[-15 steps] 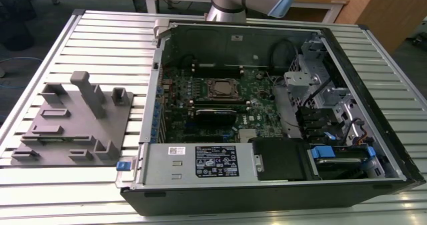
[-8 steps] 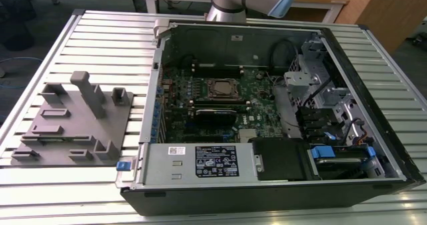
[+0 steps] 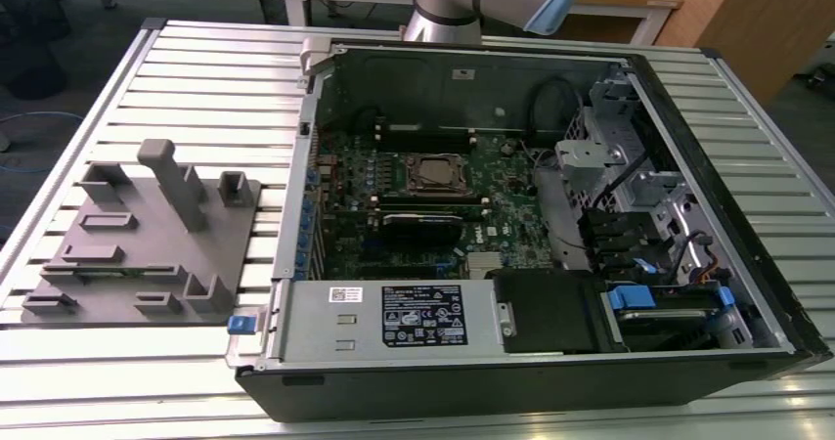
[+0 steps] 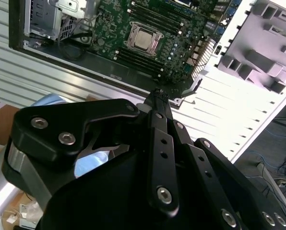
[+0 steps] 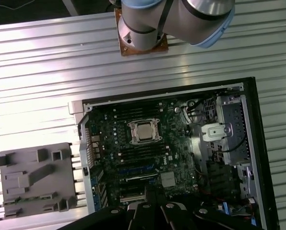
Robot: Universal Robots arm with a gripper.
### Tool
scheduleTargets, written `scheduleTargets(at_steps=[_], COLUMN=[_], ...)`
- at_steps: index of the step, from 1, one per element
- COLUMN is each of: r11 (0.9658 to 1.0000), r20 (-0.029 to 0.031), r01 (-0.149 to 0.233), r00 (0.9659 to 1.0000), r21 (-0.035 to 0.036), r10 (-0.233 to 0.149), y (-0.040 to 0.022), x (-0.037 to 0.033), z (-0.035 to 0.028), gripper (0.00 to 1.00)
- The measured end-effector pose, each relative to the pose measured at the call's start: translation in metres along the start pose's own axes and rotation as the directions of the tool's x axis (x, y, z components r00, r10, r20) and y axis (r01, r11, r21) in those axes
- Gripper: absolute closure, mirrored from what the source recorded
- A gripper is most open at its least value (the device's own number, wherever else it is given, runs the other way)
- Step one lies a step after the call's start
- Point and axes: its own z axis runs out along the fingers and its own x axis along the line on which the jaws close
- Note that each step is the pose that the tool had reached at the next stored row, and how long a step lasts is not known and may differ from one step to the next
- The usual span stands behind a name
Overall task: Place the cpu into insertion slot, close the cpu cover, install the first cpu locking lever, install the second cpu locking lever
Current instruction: 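Install the second cpu locking lever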
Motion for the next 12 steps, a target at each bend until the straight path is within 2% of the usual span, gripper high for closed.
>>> scheduleTargets(at_steps=[10,12], r11=[1.0000,1.0000], r20=[0.0032,0.0035], r01=[0.000,0.000], r00=[1.0000,1.0000], r21=[-0.0005,-0.0007], r10=[0.000,0.000], y=[-0.0010,-0.0011], x=[0.0009,0.0010], z=[0.0180,0.0192], gripper=[0.89,0.89])
